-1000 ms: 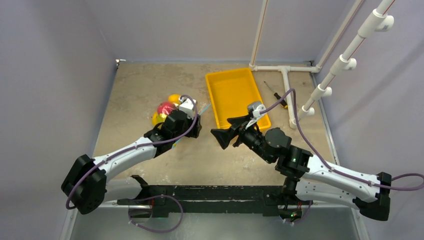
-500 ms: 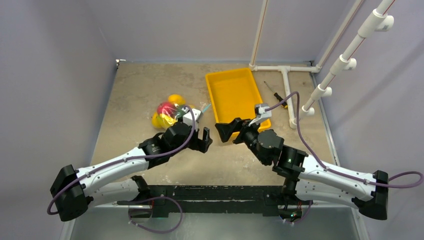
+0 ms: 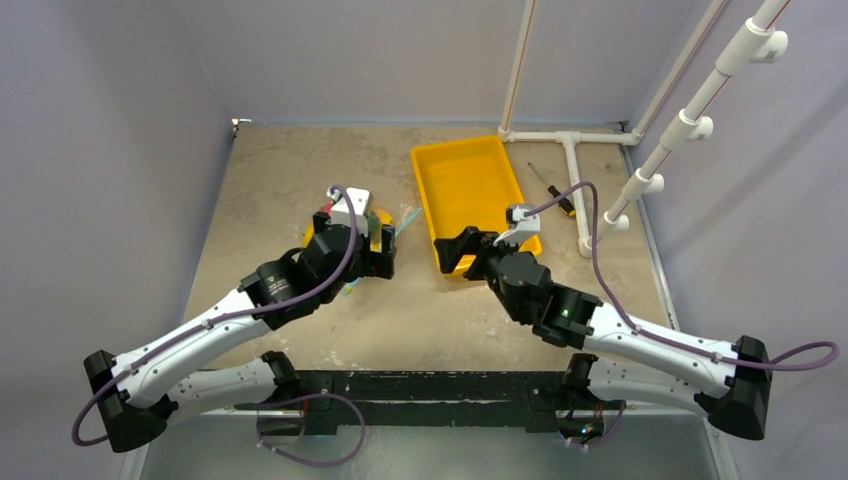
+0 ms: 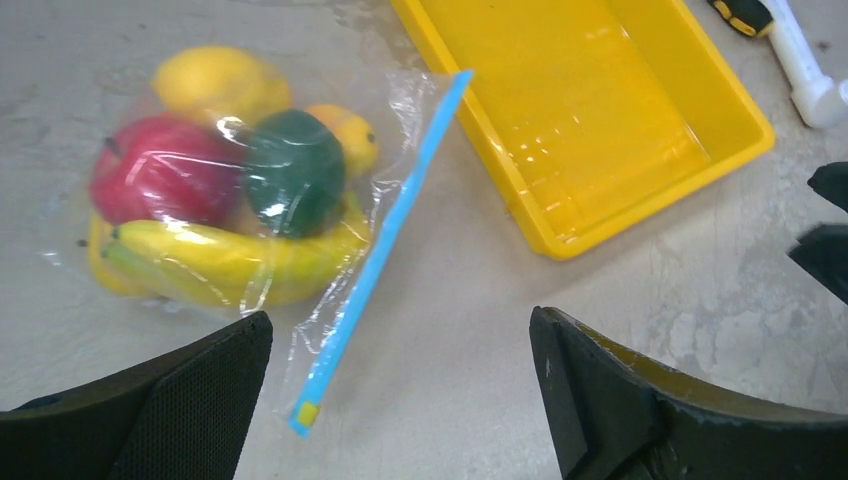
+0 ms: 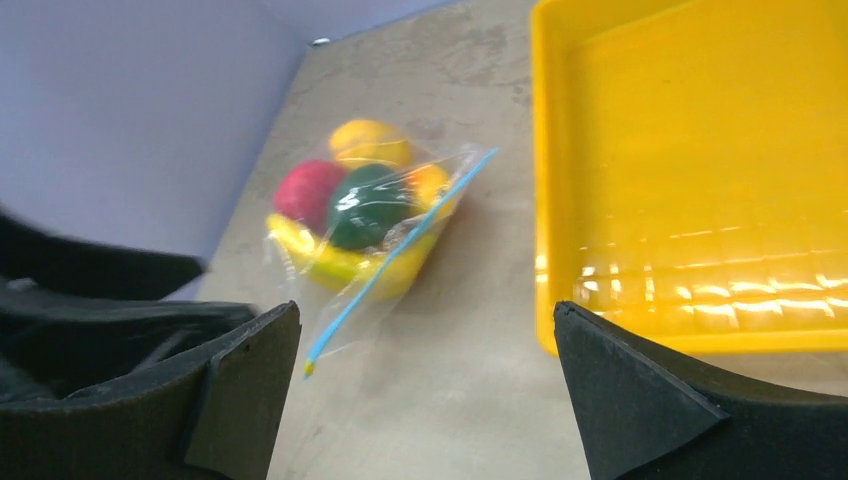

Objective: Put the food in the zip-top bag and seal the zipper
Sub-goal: Reset both arms

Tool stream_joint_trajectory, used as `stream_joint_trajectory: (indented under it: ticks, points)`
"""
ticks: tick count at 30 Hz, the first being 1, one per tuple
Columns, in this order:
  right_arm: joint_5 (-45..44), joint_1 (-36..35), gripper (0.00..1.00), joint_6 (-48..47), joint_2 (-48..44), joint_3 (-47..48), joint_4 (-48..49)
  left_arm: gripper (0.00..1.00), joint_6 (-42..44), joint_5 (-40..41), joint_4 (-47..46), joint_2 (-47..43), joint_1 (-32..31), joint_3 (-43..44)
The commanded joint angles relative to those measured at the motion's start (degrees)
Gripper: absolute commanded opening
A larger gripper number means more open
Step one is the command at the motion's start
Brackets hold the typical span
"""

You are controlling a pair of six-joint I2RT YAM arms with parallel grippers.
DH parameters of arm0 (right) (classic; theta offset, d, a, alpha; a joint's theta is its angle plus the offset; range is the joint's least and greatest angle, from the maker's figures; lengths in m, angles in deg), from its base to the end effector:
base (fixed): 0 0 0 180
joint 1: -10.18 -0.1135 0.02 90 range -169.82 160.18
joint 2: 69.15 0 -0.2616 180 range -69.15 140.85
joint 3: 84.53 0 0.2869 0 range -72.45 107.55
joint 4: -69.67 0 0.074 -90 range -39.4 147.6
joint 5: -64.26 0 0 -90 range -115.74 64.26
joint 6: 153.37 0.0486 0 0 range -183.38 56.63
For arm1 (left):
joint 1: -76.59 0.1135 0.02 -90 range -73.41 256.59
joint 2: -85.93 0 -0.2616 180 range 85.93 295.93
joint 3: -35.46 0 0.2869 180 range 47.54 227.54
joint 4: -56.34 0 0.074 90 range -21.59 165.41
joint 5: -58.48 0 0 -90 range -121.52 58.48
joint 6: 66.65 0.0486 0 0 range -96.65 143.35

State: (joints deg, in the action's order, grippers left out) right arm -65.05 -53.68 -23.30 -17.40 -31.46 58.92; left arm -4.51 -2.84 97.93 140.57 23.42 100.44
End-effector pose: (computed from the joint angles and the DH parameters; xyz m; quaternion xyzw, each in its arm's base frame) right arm 0.1400 0.2153 0.3073 0.0647 0.7478 0.3215 0.5773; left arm 0.1689 -0.1866 0.3178 0.0664 0.8504 -0.1447 0.5015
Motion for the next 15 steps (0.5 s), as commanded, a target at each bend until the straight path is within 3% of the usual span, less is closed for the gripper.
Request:
stream_joint_trajectory:
  ticks: [1,15]
  points:
    - [4.5,8.1,0.99,-3.2,3.6,2.2,2.3,0.99,1.7,8.4,6.8,-1.2,-0.1,5.0]
    - [26.8,30.4,0.99,-14.7,8.4,13.4,1.4,0.99,8.1,13.3,0.3,-7.9,0.2,2.4]
